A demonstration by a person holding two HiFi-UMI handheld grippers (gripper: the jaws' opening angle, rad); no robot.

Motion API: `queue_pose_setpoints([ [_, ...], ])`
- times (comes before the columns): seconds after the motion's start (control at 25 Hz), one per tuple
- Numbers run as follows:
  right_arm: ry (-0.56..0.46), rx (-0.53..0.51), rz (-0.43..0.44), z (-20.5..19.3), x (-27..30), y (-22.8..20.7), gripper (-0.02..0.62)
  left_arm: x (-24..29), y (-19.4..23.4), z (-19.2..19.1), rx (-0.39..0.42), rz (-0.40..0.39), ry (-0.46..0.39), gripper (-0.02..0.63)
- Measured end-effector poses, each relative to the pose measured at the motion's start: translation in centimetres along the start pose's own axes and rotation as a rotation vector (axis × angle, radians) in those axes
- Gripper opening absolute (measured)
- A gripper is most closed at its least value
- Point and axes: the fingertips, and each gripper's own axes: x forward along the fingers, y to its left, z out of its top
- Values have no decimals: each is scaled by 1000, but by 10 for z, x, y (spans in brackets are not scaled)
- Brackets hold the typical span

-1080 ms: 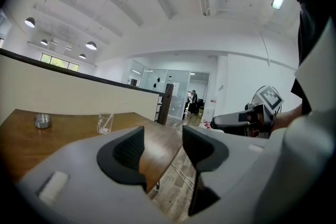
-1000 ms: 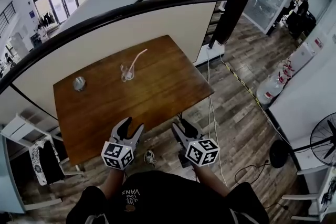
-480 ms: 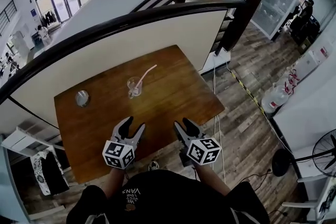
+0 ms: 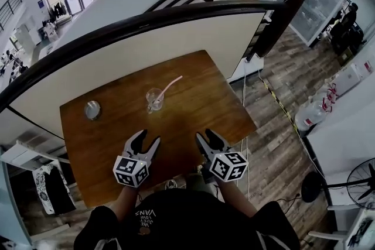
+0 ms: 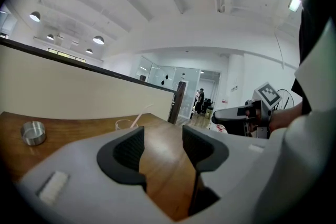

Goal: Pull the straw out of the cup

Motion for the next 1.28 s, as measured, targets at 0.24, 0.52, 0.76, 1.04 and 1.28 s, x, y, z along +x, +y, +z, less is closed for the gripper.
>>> queue_pose_setpoints([
  [0.24,60,-14,64,4,32,-15,161,24,14,6,10,62,-5,213],
  [0.52,146,-24,140,8,56,-32,161,51,24,11,79,146,22,213],
  [0.76,215,-45,201,11,82,-46,161,79,41,15,120,208,50,213],
  [1.04,271,-56,255,6,100,-53,161,104,61,20,181,235,88,212],
  [1.28,321,-54,279,0,107,-65,161,131,71,18,269,216,164,212],
])
